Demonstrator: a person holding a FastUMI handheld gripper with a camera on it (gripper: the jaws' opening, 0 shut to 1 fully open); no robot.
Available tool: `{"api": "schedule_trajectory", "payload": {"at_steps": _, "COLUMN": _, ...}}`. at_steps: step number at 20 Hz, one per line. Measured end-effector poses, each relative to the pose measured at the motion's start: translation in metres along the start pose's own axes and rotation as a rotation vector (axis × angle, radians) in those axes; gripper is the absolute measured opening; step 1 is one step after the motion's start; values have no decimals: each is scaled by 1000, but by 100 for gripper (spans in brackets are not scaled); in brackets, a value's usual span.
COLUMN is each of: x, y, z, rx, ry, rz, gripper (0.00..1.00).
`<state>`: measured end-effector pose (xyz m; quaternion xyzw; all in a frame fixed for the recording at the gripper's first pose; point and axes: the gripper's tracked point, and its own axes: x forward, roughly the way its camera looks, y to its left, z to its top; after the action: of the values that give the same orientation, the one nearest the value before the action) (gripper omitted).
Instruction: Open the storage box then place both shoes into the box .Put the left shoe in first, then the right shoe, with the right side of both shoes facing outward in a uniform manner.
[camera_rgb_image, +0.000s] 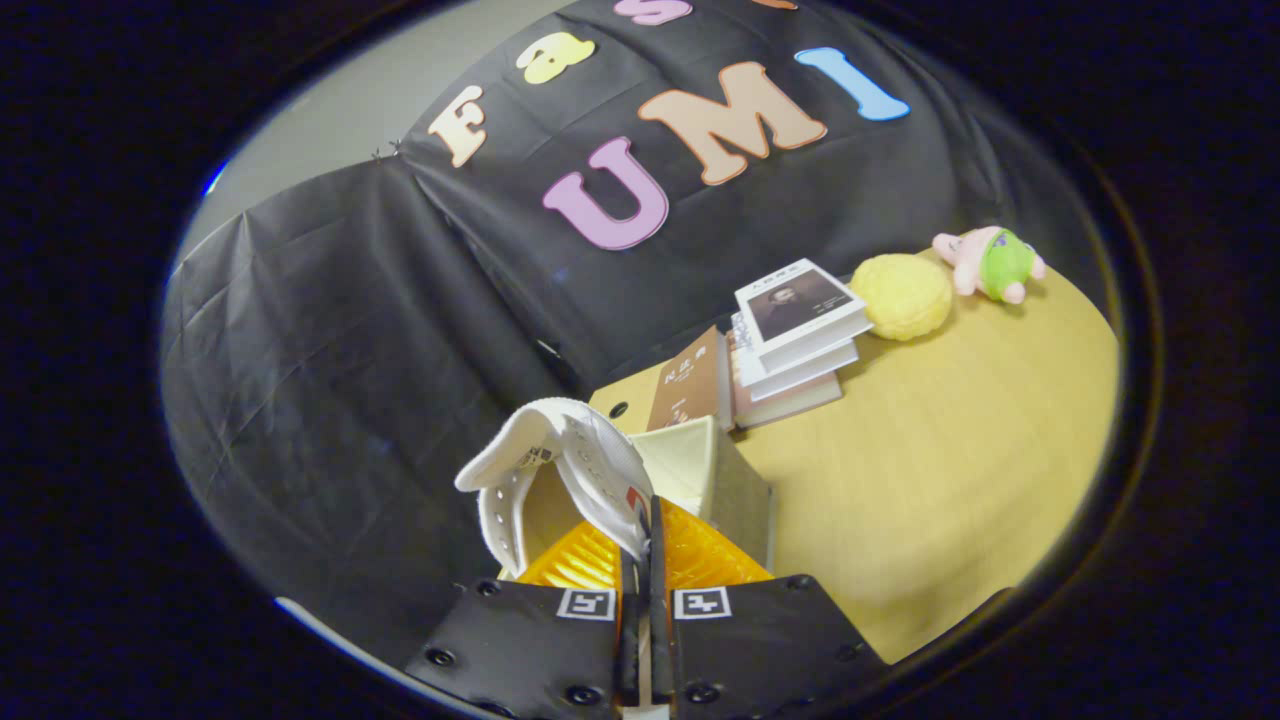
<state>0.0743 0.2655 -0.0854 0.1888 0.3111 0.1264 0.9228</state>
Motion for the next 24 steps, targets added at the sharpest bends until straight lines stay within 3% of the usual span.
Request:
{"api": "schedule_trajectory", "payload": {"at_steps": 5, "x": 31, "y": 12, "z": -20, "rx": -9, "ry": 42, "rz": -30, "gripper": 6}}
{"api": "schedule_trajectory", "payload": {"at_steps": 10, "x": 46, "y": -13, "z": -36, "rx": -84, "ry": 36, "rz": -147, "gripper": 7}}
{"api": "schedule_trajectory", "payload": {"at_steps": 15, "x": 40, "y": -10, "z": -36, "rx": -126, "ry": 20, "rz": -140, "gripper": 10}}
{"api": "schedule_trajectory", "payload": {"at_steps": 21, "x": 18, "y": 11, "z": -26, "rx": -133, "ry": -23, "rz": -34, "gripper": 49}}
{"api": "schedule_trajectory", "payload": {"at_steps": 24, "x": -4, "y": -2, "z": 0, "rx": -153, "ry": -105, "rz": -37, "gripper": 68}}
